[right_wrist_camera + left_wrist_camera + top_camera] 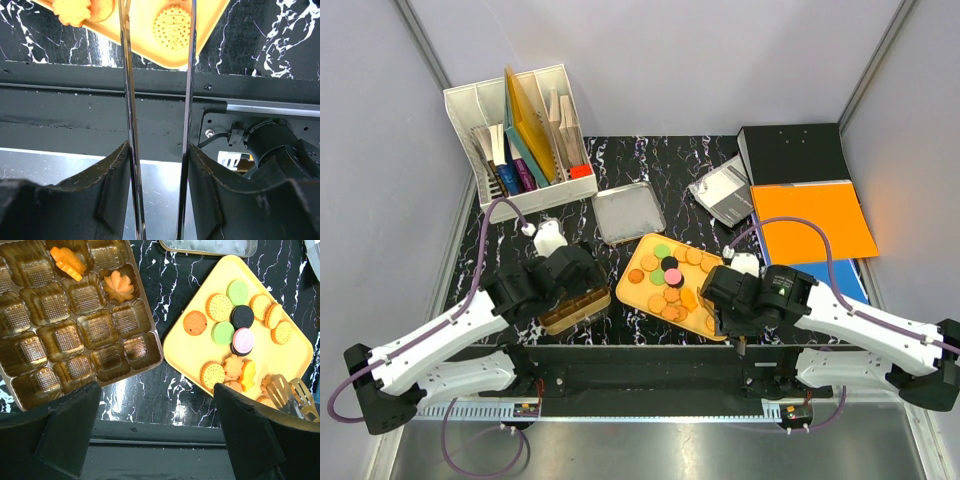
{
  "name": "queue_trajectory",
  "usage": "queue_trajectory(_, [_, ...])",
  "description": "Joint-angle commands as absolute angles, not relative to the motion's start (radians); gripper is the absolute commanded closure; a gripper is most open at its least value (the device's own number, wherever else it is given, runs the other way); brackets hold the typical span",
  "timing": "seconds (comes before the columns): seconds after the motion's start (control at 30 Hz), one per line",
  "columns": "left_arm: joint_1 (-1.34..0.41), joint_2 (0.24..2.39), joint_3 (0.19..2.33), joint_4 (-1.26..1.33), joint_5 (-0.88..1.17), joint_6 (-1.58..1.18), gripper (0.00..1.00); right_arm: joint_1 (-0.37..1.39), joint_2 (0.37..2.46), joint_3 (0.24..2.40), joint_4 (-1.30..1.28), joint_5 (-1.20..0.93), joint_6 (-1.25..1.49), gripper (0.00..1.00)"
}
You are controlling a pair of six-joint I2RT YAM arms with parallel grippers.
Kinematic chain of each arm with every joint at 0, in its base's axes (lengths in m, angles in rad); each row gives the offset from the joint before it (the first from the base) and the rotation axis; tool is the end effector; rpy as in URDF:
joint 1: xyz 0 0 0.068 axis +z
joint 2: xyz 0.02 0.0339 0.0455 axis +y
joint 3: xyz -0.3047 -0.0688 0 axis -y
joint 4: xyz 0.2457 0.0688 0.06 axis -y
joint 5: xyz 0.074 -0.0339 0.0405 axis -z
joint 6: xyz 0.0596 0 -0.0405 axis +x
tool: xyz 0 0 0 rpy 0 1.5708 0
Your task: Pack the cookies
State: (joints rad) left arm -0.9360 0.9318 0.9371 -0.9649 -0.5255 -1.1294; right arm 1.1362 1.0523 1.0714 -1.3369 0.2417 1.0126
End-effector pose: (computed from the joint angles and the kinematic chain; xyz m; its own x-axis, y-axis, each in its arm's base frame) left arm 0.1164 -0.1076 0.3166 -0.6829 -0.3917 -0.6166 -0.2145 0.9144 -0.3433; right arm 0.0746 0.1269 0.3152 -0.9415 -0.0723 -0.3291 -0.1073 0.9902 0.0896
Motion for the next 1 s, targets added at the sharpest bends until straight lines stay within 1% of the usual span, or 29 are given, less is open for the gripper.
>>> queue_trajectory(0.0, [-0.931,0.942,0.931,-0.913,-0.506,-1.114,0.01,1.143,1.045,1.046,-1.502,0.253,1.051,0.47])
queue_trajectory(0.3, [-0.933,0.919,0.916,-0.913,-0.502,-1.115,0.01,1.143,1.037,0.942,-1.451,0.241,1.063,0.47])
queue_trajectory(0.43, [-0.933,0.914,0.914,-0.913,-0.502,-1.112,0.01,1.143,1.037,0.925,-1.413,0.230,1.058,0.49])
queue_trajectory(0.67, [-0.931,0.908,0.916,-0.914,-0.502,-1.112,0.01,1.144,1.061,0.953,-1.368,0.222,1.039,0.54])
queue_trajectory(0.83, [-0.931,0.905,0.916,-0.916,-0.503,-1.114,0.01,1.143,1.077,0.985,-1.368,0.221,1.029,0.62])
queue_trajectory(0.97, [-0.933,0.899,0.914,-0.920,-0.505,-1.115,0.01,1.143,1.078,1.040,-1.394,0.259,1.032,0.67])
